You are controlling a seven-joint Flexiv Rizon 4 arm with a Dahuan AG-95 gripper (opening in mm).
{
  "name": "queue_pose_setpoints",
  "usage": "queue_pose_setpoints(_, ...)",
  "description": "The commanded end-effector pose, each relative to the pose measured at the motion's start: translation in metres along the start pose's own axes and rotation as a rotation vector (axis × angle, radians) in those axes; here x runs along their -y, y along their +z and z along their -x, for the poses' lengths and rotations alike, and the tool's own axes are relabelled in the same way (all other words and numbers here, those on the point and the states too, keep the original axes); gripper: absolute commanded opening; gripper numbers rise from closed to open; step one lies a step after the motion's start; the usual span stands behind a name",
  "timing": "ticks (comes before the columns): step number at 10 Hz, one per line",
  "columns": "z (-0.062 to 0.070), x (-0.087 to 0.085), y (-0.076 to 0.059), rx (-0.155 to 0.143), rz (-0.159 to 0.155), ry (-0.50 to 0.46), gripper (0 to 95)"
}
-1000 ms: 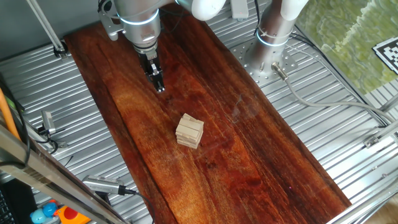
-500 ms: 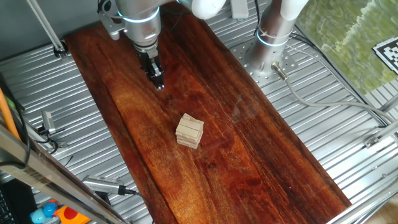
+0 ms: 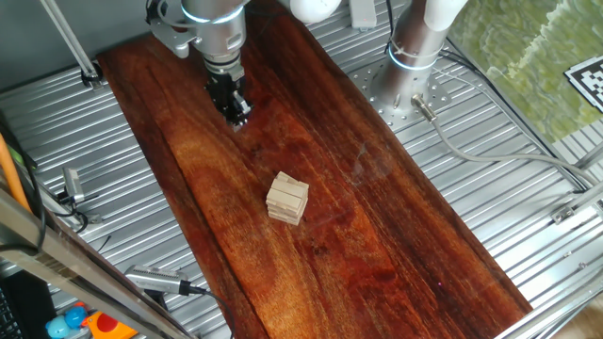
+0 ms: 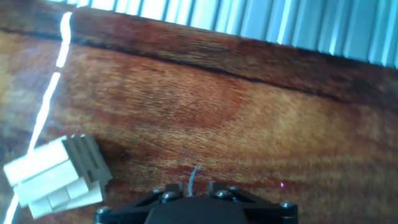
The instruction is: Play Jenga
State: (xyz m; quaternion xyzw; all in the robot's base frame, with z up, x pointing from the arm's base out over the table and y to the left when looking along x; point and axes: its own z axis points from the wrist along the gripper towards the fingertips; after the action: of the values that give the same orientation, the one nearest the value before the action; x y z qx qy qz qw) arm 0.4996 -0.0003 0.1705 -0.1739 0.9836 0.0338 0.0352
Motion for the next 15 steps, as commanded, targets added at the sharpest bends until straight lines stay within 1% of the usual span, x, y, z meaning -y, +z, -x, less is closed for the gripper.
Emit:
queue_pose_setpoints(1,0.002,0.0,0.0,0.002,-0.001,-0.02,0.0)
queue_pose_setpoints(4,0.007,0.001,-0.002,-0.004,-0.006,-0.021,0.0)
queue_pose_setpoints(7,0.007,0.001,-0.002,-0.006,-0.008,-0.02,0.0)
queue_pose_setpoints(15,0.015,0.002,-0.004,-0.009,0.0,-0.017,0.0)
